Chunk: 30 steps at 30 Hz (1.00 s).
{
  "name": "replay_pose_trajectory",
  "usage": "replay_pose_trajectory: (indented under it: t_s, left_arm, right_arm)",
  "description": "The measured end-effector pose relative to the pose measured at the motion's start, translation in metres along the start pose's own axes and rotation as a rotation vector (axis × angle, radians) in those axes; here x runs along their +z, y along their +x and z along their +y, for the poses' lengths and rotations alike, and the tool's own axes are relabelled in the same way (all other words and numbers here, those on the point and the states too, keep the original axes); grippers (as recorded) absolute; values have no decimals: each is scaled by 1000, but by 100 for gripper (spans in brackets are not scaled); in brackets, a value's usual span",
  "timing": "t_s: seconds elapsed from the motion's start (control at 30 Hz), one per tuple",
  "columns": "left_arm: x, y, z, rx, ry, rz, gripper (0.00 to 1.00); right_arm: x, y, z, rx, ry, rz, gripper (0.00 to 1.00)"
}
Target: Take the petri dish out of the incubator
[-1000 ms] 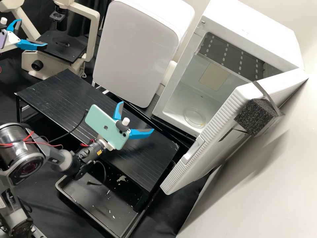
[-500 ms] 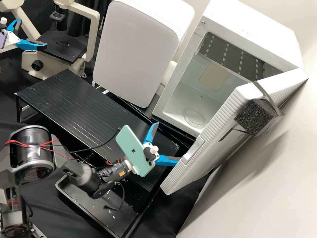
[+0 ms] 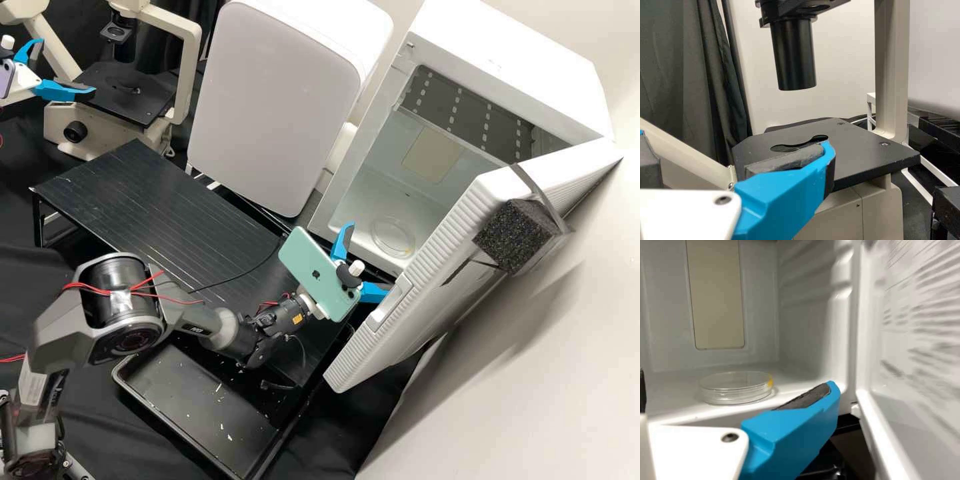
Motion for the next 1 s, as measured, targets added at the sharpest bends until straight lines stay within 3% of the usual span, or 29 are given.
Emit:
replay_pose_trajectory:
  t_s: [0.2, 0.57, 0.73, 1.0]
  left_arm:
    - [0, 0, 0, 0, 0, 0, 100]
    - [0, 0, 0, 0, 0, 0, 100]
    - [0, 0, 0, 0, 0, 0, 100]
    - [0, 0, 0, 0, 0, 0, 100]
  right_arm:
    - [4, 20, -5, -32, -6, -31, 100]
    - [-10, 40, 5, -6, -32, 10, 100]
    - [-11, 50, -1, -26, -36, 3, 100]
    - [-4, 60, -15, -71, -74, -33, 100]
